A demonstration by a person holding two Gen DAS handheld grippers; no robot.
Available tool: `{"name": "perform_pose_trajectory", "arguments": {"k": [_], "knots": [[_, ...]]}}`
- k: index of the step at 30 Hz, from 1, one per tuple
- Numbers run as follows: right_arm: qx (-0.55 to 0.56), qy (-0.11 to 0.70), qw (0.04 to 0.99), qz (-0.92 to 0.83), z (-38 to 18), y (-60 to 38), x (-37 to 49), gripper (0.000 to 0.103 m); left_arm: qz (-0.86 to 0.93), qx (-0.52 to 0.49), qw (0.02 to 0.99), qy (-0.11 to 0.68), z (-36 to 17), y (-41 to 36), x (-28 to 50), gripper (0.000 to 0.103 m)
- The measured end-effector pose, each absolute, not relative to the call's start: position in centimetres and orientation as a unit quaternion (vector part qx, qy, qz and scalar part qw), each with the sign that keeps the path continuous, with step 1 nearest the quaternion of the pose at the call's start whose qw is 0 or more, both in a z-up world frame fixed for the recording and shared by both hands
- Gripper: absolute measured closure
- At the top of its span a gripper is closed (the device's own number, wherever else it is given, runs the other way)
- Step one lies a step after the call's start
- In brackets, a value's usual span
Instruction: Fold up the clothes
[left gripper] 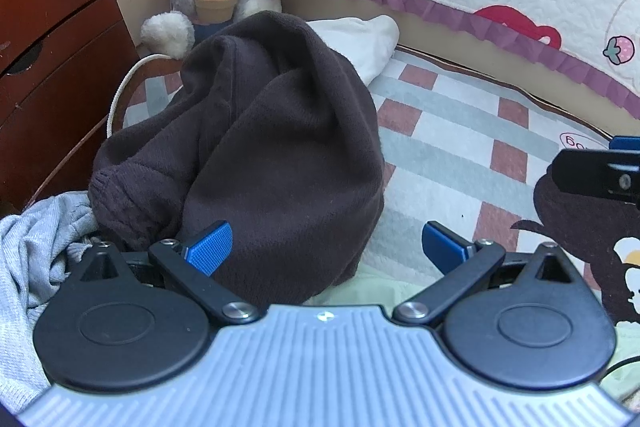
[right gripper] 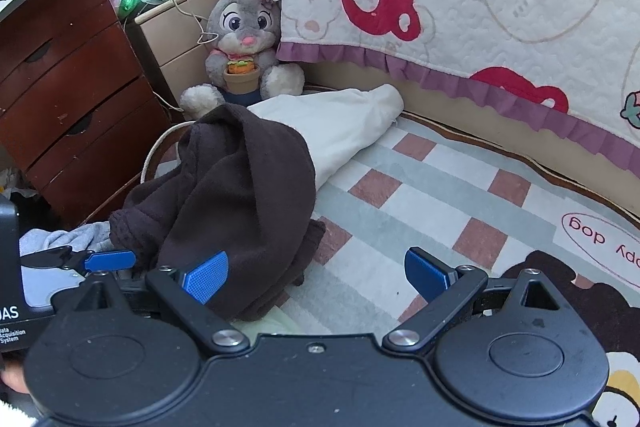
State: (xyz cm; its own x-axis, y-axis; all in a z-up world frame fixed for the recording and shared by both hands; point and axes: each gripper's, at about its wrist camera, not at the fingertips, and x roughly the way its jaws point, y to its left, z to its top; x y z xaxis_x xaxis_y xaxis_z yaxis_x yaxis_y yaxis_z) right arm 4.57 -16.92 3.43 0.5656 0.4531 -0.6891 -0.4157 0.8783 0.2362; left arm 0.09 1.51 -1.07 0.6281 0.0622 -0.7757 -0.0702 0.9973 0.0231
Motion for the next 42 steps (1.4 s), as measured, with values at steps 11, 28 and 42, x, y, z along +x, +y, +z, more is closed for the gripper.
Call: {"name": "perform_pose_trajectory", "arguments": {"k": [11,28,42], "knots": [[0.017,0.403,0.881,0.248,2.9,-16.7,4.6,0.005,0.043,-0.015,0.899,0.436,-1.5,2.4,0.6,0.000],[0.111,0.399,0.846,0.336,-1.3,-16.1,6.5,0.024,0.139,-0.067,0.928,0.340,-3.1,10.7,3.2,0.056],[0.109,0.404,0.848,0.325,-9.1,-9.0,11.9,0.082,0.068,-0.045,0.944,0.321,-5.6,13.8,12.9,0.028]]}}
